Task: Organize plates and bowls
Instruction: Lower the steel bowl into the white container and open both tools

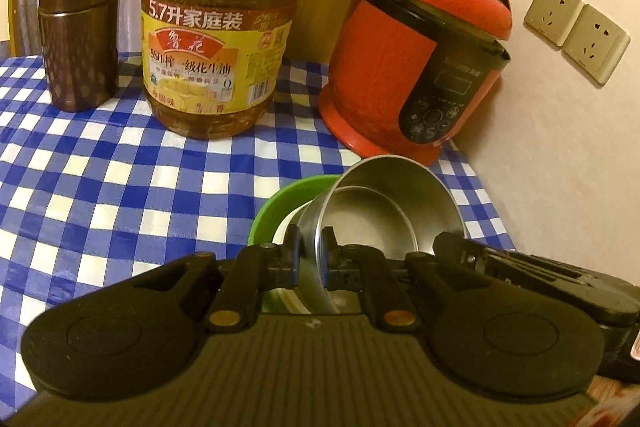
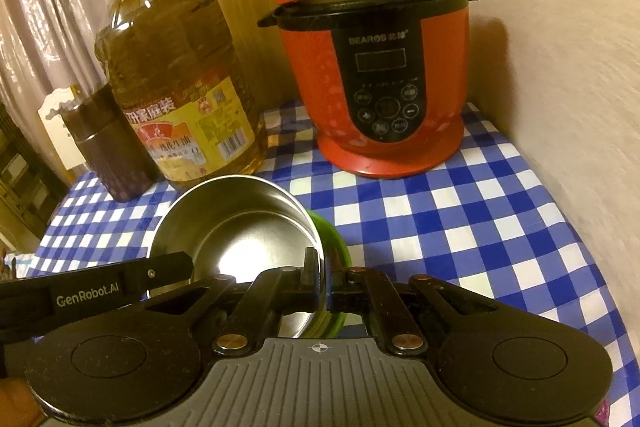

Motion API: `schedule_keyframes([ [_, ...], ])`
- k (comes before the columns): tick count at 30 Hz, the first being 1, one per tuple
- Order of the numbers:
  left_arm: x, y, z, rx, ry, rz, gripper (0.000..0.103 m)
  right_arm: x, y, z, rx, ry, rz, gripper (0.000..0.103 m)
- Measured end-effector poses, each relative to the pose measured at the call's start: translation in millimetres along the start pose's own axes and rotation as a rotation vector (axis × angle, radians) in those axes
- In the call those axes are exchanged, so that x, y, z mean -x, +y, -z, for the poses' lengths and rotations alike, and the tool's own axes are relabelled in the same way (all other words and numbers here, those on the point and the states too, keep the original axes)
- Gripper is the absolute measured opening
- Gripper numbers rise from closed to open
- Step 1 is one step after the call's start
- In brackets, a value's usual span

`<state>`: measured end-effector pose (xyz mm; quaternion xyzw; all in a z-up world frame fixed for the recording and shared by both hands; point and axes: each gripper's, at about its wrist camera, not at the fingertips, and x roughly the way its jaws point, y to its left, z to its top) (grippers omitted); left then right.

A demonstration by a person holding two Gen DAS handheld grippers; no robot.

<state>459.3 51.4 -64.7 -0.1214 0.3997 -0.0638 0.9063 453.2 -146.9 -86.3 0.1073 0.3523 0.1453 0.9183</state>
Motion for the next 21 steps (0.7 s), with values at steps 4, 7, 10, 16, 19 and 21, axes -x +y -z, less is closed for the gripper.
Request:
schedule_keyframes([
  [4,-1.6,2.9,0.5,0.019,0.013,0.000,0.009,-4.0,1.2,1.3,0.007,0.007,0.002,0.003],
  [7,-2.2,3.5,1.0,0.023,0.019,0.001,0.009,-5.4,1.2,1.2,0.004,0.006,0.001,0.003],
  [10,-3.2,3.4,1.5,0.024,0.024,-0.001,0.010,-7.9,1.8,2.0,0.007,0.006,0.007,0.003],
  [16,-4.0,3.7,1.9,0.020,0.027,-0.009,0.011,-11.5,1.7,3.1,0.010,-0.001,0.002,0.003],
  [19,-5.1,4.6,2.3,0.023,0.030,-0.007,0.010,-12.9,1.3,4.4,0.010,-0.008,-0.002,0.003],
  [21,-5.2,4.8,2.2,0.025,0.031,-0.014,0.010,-14.9,1.0,5.3,0.013,-0.013,-0.011,0.004],
])
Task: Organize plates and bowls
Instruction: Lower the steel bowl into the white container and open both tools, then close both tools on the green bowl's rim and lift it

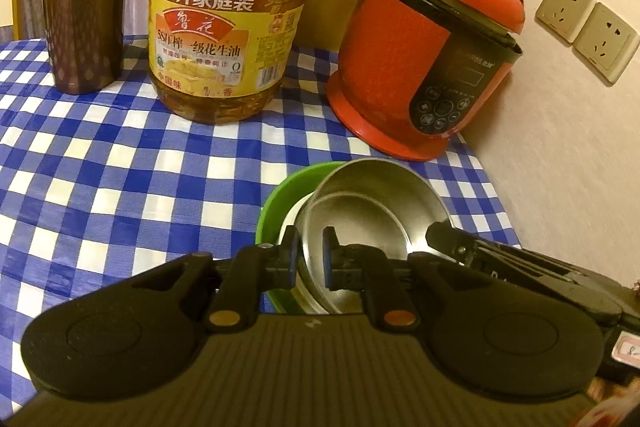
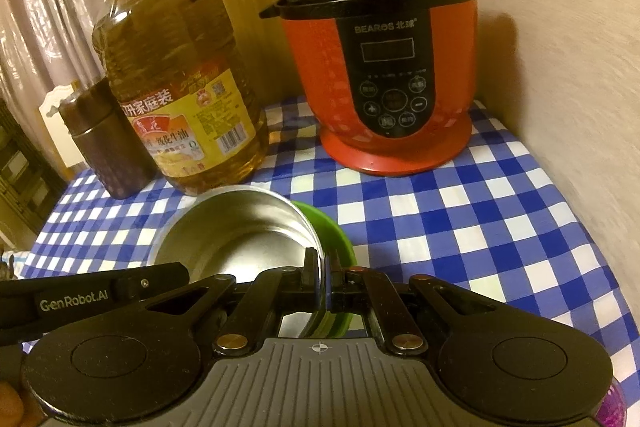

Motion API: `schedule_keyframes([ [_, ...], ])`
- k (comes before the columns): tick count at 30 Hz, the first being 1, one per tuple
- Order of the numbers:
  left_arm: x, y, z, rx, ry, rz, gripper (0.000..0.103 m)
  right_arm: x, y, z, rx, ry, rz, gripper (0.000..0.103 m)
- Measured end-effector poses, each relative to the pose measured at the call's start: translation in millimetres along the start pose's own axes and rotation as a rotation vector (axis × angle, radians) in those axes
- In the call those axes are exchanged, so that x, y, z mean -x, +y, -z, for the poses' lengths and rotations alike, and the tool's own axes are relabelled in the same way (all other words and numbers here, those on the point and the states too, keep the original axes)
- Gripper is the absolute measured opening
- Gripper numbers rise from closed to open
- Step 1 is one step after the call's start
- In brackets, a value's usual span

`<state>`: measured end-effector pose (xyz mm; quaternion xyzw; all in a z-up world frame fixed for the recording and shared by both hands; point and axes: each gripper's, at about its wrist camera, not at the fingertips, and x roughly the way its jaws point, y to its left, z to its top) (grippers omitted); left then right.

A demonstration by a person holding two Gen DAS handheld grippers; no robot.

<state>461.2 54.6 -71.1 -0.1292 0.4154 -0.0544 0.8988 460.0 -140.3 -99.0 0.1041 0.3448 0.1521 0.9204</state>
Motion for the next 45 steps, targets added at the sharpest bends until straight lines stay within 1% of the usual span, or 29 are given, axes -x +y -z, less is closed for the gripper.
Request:
schedule_keyframes([
  [2,2.1,0.7,-0.9,0.008,-0.009,-0.002,0.011,0.9,-0.2,0.8,-0.003,-0.018,-0.007,0.006],
  [3,3.3,1.1,-1.6,0.010,-0.014,-0.002,0.011,2.1,-0.9,0.5,-0.009,-0.027,-0.011,0.011],
  [4,4.8,1.7,-2.3,0.011,-0.021,-0.002,0.011,3.6,-1.8,-0.2,-0.017,-0.035,-0.015,0.022],
  [5,6.0,2.5,-2.7,0.017,-0.027,-0.002,0.011,5.5,-3.4,-1.0,-0.029,-0.047,-0.018,0.030],
  [6,7.1,3.6,-3.3,0.024,-0.033,-0.001,0.012,7.2,-5.0,-1.9,-0.042,-0.058,-0.018,0.044],
  [7,7.8,4.2,-3.7,0.028,-0.037,0.001,0.013,8.9,-6.9,-2.5,-0.053,-0.069,-0.015,0.050],
  [11,8.7,6.2,-4.4,0.037,-0.043,0.004,0.013,9.7,-15.0,-4.2,-0.079,-0.072,0.003,0.051],
  [20,6.1,9.5,-3.0,0.048,-0.040,-0.006,0.018,3.9,-26.9,1.2,-0.132,-0.029,0.004,0.051],
  [29,0.1,12.4,-0.2,0.057,-0.027,-0.010,0.021,2.5,-28.2,2.7,-0.151,-0.010,0.000,0.051],
  [33,-2.0,15.0,1.0,0.064,-0.026,-0.014,0.026,1.1,-29.0,3.0,-0.158,0.000,0.001,0.051],
  [38,-10.9,19.4,6.0,0.076,-0.009,-0.014,0.026,-3.4,-26.6,4.9,-0.147,0.029,-0.007,0.051],
  [45,-21.9,31.2,13.9,0.127,-0.002,0.051,0.026,-9.5,-23.8,6.0,-0.138,0.055,-0.015,0.051],
])
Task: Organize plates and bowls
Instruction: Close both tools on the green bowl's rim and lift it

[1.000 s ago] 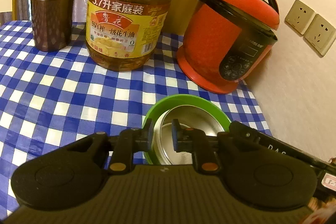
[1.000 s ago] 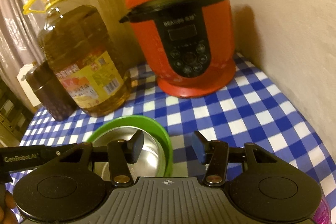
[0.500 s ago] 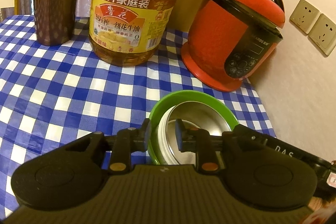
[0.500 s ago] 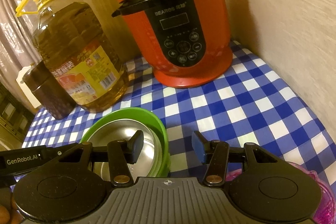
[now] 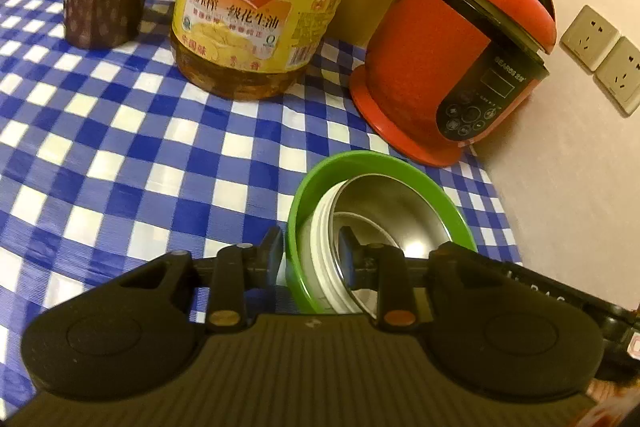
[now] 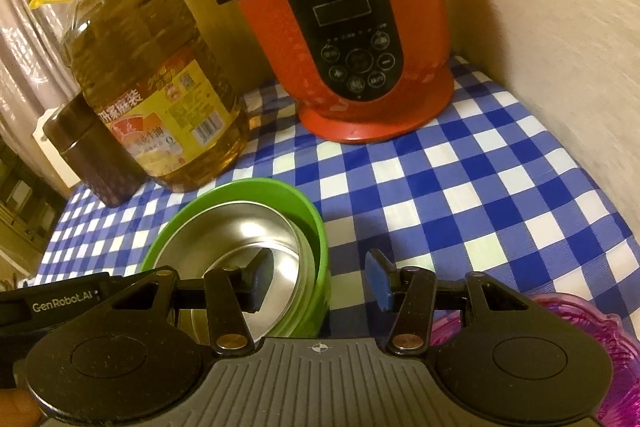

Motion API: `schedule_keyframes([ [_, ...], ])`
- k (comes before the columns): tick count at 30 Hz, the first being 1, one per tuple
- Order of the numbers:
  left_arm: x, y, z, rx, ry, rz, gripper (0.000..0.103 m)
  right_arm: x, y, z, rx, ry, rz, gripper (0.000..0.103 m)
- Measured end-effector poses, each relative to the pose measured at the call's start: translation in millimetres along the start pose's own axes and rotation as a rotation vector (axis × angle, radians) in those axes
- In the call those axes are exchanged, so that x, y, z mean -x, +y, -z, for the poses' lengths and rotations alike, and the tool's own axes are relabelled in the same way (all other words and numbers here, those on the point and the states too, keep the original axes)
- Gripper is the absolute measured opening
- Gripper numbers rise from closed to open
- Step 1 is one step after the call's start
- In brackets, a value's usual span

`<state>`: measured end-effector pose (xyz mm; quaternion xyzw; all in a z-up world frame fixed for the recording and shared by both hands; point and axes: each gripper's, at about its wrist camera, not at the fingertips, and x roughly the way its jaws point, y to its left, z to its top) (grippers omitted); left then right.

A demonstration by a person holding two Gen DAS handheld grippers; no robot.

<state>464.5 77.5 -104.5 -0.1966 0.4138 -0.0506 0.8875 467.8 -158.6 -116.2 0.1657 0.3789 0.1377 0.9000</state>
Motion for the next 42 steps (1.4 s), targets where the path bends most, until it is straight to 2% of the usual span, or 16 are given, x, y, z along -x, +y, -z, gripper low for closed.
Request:
schedule_keyframes([
  [17,-3.8,6.3,3.3,0.015,-0.006,0.025,0.025,-12.5,6.3,2.2,0.020,0.010,-0.017,0.051],
  [18,-3.5,6.3,3.6,0.015,-0.004,0.025,0.025,-13.0,6.8,2.5,0.021,0.012,-0.019,0.049],
  [20,-2.6,6.0,4.4,0.012,-0.001,0.022,0.025,-13.4,8.9,2.5,0.029,0.019,-0.025,0.038],
  [26,3.9,8.8,7.0,0.004,0.008,-0.002,0.025,-11.2,13.6,3.4,0.026,0.029,-0.010,0.025],
  [32,22.2,22.9,15.4,0.012,0.018,-0.034,0.025,-6.2,33.7,14.3,0.070,0.055,-0.015,0.025],
  [42,69.2,50.6,43.9,0.037,0.035,-0.072,0.024,14.0,61.2,54.8,0.118,0.128,-0.066,0.024],
])
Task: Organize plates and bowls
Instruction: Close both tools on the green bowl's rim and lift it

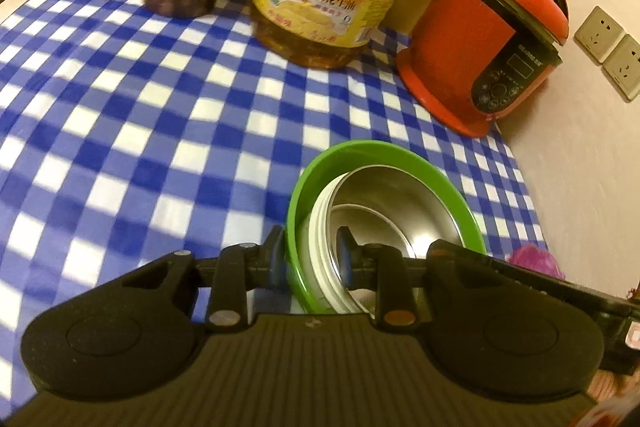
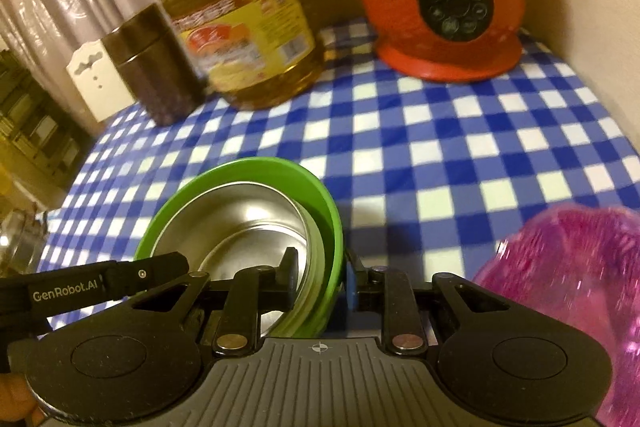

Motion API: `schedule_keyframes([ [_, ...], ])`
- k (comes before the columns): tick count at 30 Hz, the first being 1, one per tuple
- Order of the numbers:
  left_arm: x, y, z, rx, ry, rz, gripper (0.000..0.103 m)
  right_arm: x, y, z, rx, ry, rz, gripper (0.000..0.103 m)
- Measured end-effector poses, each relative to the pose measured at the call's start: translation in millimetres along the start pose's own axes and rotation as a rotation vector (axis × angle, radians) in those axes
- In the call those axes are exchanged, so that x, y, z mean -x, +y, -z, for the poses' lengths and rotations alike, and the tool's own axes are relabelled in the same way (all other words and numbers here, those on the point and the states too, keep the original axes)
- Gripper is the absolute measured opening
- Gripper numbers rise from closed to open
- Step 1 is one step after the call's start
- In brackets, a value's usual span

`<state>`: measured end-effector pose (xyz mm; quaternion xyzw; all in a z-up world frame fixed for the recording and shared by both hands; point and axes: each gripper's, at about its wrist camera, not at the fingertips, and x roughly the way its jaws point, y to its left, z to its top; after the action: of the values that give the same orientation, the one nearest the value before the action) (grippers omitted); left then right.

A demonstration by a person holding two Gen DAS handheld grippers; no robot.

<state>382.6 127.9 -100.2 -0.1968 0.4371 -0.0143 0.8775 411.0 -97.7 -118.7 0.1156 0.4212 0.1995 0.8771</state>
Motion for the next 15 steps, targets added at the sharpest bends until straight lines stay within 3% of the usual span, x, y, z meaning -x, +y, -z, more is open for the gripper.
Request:
schedule_keyframes([
  [9,28.3,9.6,29.9,0.012,0.012,-0.001,0.024,20.4,2.7,25.1,-0.076,0.030,-0.043,0.024],
  [15,29.7,16.1,34.8,0.047,0.008,0.019,0.024,23.9,10.2,31.2,-0.065,0.011,-0.013,0.025],
])
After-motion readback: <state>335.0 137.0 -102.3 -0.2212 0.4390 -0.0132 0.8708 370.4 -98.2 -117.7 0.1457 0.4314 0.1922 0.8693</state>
